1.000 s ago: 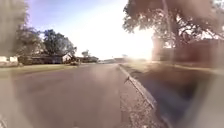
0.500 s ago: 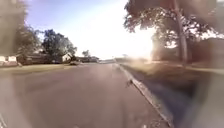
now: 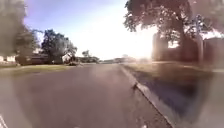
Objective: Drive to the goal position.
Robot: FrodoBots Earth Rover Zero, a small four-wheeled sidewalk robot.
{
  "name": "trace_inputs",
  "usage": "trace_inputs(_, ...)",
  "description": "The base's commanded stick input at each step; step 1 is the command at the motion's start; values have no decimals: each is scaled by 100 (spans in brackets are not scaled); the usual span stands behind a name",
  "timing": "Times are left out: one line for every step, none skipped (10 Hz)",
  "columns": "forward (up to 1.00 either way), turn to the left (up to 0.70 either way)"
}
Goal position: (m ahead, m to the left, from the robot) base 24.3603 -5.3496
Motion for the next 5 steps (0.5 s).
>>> trace_inputs(100, 3)
trace_inputs(100, 3)
trace_inputs(100, 3)
trace_inputs(100, 3)
trace_inputs(100, 3)
